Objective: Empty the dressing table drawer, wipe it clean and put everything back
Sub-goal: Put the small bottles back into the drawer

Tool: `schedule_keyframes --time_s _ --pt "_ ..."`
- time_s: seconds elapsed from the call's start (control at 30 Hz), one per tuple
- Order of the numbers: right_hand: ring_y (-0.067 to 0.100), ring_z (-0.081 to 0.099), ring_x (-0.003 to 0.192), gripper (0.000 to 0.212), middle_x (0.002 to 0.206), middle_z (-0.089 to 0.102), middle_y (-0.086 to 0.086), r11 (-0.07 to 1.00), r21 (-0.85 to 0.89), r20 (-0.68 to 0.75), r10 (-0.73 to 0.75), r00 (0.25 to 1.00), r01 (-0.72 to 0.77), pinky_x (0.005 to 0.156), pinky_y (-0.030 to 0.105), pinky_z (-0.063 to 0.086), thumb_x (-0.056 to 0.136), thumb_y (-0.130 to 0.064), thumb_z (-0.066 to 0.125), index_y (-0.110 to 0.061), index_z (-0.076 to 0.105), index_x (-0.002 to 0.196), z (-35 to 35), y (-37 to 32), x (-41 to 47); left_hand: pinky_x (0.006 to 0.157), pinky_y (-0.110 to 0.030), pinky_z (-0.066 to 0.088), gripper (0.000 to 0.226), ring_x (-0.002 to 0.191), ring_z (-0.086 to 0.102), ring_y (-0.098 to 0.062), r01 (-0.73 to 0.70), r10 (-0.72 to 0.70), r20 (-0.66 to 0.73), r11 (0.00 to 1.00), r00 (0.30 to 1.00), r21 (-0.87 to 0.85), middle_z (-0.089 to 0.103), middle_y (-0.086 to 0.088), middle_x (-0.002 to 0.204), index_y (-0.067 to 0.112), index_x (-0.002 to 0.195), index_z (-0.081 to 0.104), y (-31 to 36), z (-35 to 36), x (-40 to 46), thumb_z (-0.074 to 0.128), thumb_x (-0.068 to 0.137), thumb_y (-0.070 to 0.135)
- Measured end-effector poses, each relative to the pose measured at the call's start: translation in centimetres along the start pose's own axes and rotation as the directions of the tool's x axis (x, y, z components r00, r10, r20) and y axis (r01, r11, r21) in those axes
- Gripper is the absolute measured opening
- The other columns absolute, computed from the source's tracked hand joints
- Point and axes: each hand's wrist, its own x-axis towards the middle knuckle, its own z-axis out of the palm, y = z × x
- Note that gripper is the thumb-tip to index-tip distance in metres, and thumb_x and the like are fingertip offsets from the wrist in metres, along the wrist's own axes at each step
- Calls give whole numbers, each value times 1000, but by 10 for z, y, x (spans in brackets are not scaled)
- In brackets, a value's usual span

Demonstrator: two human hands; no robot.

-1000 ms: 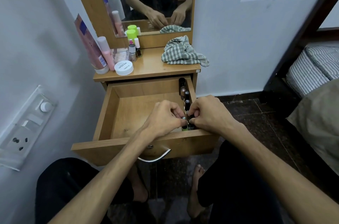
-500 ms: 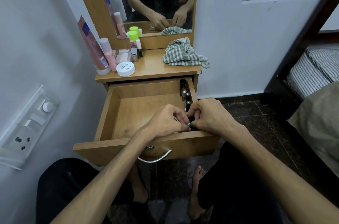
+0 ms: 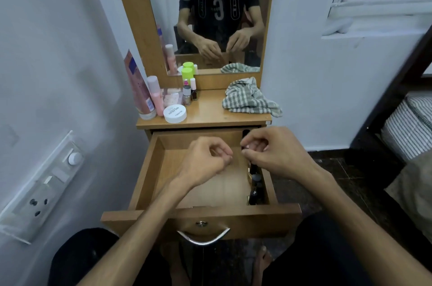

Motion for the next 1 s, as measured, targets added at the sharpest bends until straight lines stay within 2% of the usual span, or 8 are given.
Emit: schedule_keyframes --time_s 0.1,0.2,0.33,0.5,0.63,0.77,0.9,1.0 --pt "-3 64 66 13 71 71 -14 998 48 -134 -31 991 38 70 15 54 85 -22 75 -25 81 96 9 -11 41 66 -29 58 16 63 66 -7 -47 82 -332 993 940 113 71 11 71 25 77 75 5 -25 25 68 83 12" --pt "2 64 69 19 75 72 -11 997 50 -239 -44 970 57 77 27 57 84 -21 72 -22 81 100 23 -23 88 73 -29 55 12 77 64 -8 -63 203 -453 950 868 305 71 7 84 17 90 77 11 -55 53 69 83 12" --pt "10 68 84 26 83 75 -10 997 51 -306 -40 951 59 85 33 57 83 -19 66 -23 80 104 38 -38 148 79 -40 54 28 97 66 -28 -8 301 -443 834 845 552 70 -10 109 6 108 75 8 -83 97 67 82 11" --pt "26 68 97 37 93 73 -3 1000 14 -291 -3 957 7 86 43 56 84 -21 65 -23 73 120 53 -46 202 70 -45 54 14 86 67 -38 59 297 -386 721 873 690 65 -17 102 7 96 70 -4 -86 138 62 87 16" --pt "31 68 99 36 101 75 3 998 -36 -271 -53 961 45 83 47 57 88 -30 63 -28 71 123 59 -46 225 68 -42 49 15 88 67 -39 56 310 -370 696 876 716 65 -18 103 8 103 68 -13 -79 151 61 93 16" --pt "30 69 94 22 92 75 1 996 -72 -276 -68 959 50 80 46 58 92 -33 63 -25 75 108 66 -44 235 67 -43 47 17 85 67 -38 52 351 -401 695 846 717 67 -18 99 7 106 64 -21 -78 156 57 97 20" --pt "24 70 83 17 79 74 -3 999 -27 -319 -46 947 40 74 43 59 86 -33 66 -22 78 91 68 -44 235 68 -44 51 19 82 68 -36 33 379 -422 710 824 703 70 -16 95 7 103 65 -20 -79 154 59 96 24" --pt "19 71 80 13 75 75 -4 999 12 -340 -27 940 34 74 40 60 79 -27 69 -23 79 85 64 -44 230 64 -41 45 17 81 66 -36 22 386 -427 720 818 694 69 -15 94 8 99 65 -17 -80 150 61 91 22"
